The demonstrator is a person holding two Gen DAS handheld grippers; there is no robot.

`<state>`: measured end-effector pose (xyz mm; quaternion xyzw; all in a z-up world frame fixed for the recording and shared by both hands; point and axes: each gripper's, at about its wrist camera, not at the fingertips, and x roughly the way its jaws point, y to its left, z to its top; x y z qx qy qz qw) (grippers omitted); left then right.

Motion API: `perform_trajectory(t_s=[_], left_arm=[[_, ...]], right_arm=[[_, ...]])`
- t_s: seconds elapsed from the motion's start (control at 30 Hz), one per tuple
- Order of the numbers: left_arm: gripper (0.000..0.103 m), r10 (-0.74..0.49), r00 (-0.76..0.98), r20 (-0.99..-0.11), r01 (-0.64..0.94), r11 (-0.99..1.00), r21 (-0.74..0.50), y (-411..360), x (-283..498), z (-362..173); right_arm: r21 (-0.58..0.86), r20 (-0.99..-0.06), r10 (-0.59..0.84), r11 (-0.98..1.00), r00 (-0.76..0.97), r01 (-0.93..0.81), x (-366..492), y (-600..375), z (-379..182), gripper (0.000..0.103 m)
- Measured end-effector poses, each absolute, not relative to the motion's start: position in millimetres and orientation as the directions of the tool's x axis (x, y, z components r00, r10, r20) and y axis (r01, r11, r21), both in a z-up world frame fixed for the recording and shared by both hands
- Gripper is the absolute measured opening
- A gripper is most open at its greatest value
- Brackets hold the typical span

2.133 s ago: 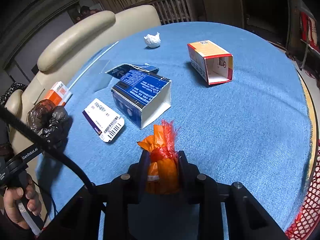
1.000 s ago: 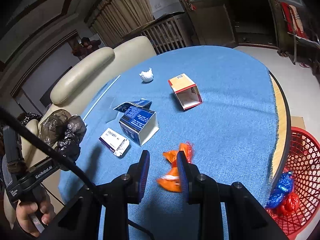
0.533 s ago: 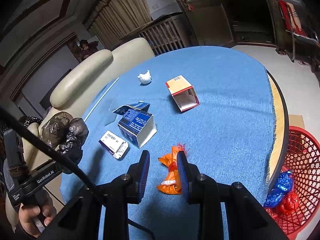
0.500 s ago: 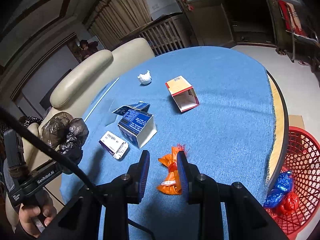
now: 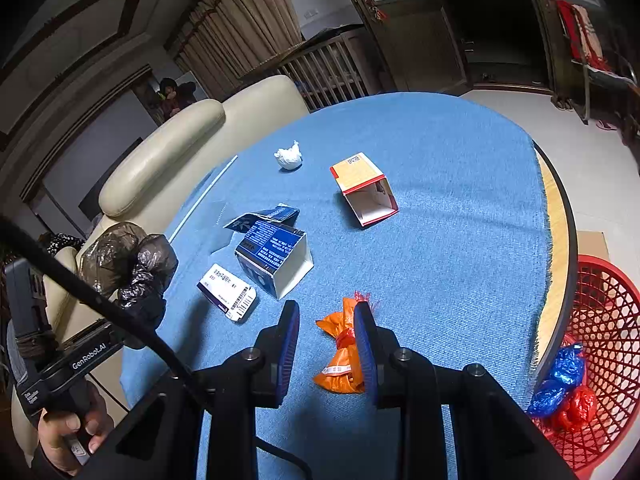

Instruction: Collect trash

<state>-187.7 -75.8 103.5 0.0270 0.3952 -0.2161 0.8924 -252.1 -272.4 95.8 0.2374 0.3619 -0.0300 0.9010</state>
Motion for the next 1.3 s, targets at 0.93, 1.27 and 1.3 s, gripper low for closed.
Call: perform_trajectory(t_s=[0.93,1.27,1.3], left_arm=[[0.038,-0.396,0.604,-0.692,0.440,0.889,-0.125,-77,-194,115],[0.038,-0.410,0.605,-0.682,0.460,0.880,-0.121,-81,-202,121],[0.038,-0.411,0.605,-0.682,0.462,0.879,-0.120,-81,-201,121]], right_arm=[[0.429,-0.660,0.097,0.863,0.745,0.268,-268,-292,93,0.031],[0.437,-0.654,0.082,0.852,0.752,0.288,-278,-301,94,0.031],[0.437,-0.654,0.078,0.851,0.753,0.291,-280,-303,95,0.031]])
